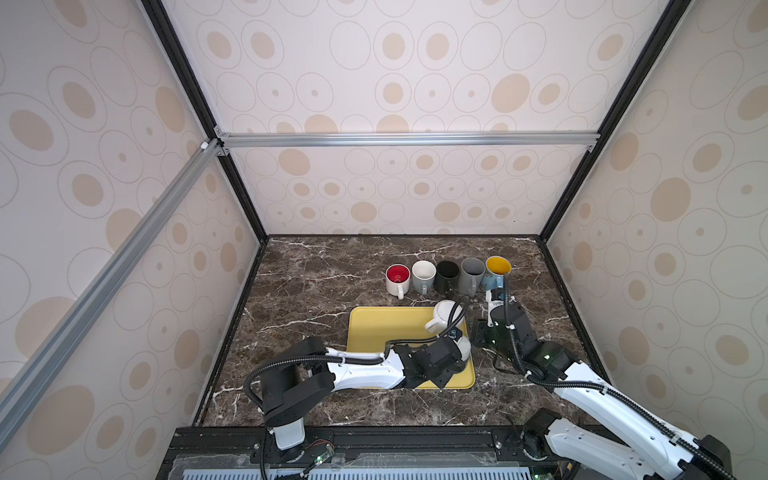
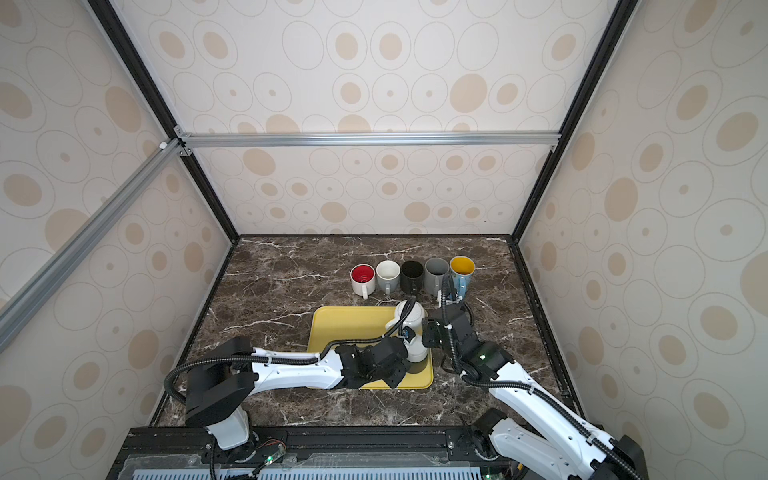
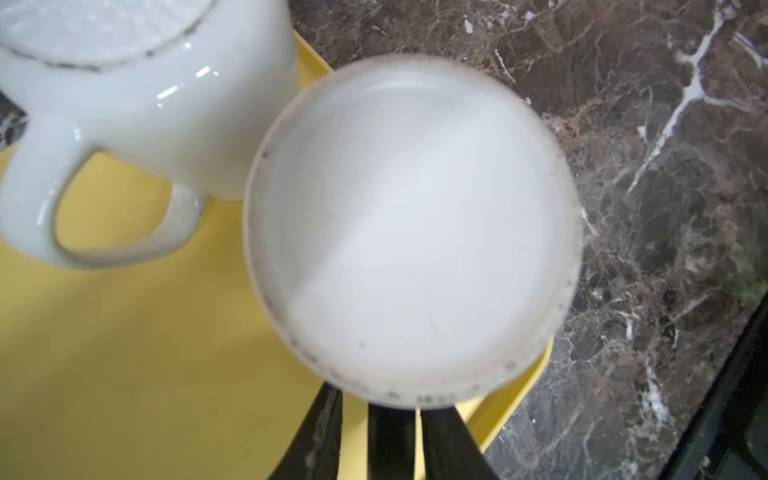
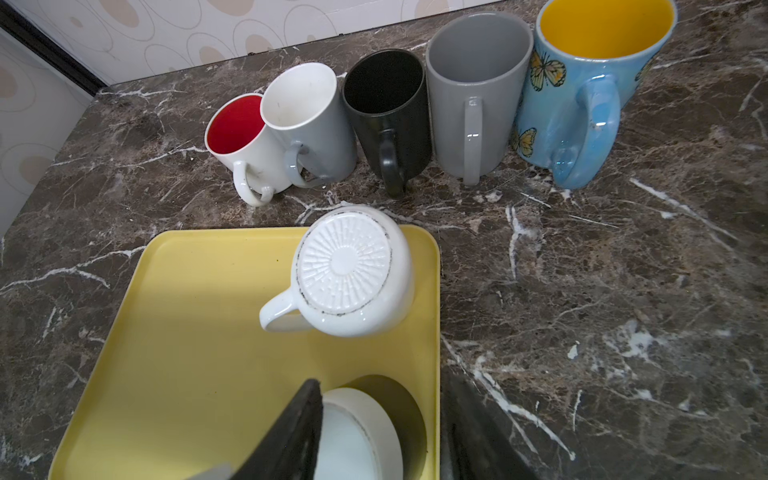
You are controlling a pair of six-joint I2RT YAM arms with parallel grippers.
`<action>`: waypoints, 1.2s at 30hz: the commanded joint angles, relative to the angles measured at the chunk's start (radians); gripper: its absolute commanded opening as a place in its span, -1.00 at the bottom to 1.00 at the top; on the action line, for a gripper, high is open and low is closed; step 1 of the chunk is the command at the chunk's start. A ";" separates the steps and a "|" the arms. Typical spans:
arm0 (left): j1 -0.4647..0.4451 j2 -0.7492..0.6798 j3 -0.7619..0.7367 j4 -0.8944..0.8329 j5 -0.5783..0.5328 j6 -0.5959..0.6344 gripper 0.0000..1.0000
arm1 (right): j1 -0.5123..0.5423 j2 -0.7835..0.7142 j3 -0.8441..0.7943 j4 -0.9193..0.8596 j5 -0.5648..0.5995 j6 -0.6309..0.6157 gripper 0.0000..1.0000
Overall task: Turn the mug right side up
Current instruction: 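Lower the left gripper onto the black mug's white base and close it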
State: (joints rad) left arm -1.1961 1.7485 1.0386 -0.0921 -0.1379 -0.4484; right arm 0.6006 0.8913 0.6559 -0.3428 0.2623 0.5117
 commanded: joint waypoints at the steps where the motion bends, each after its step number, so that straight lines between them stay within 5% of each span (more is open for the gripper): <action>1: -0.001 0.006 0.031 -0.016 -0.029 -0.001 -0.31 | -0.008 -0.003 -0.017 0.015 0.005 0.009 0.01; 24: 0.004 0.040 0.054 -0.008 -0.009 0.010 -0.44 | -0.019 -0.038 -0.028 0.007 0.012 0.003 0.01; 29: 0.006 0.042 0.054 -0.008 -0.003 0.013 -0.67 | -0.020 -0.040 -0.030 0.008 0.011 0.005 0.01; 32: 0.006 0.036 0.052 -0.009 -0.006 0.015 -1.00 | -0.022 -0.041 -0.030 0.009 0.009 0.005 0.01; 36: 0.006 0.012 0.047 -0.005 -0.006 0.024 -1.00 | -0.022 -0.042 -0.035 0.013 0.010 0.003 0.01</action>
State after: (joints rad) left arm -1.1950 1.7817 1.0569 -0.0925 -0.1352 -0.4442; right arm 0.5877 0.8627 0.6373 -0.3271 0.2634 0.5117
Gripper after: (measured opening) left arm 0.163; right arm 0.505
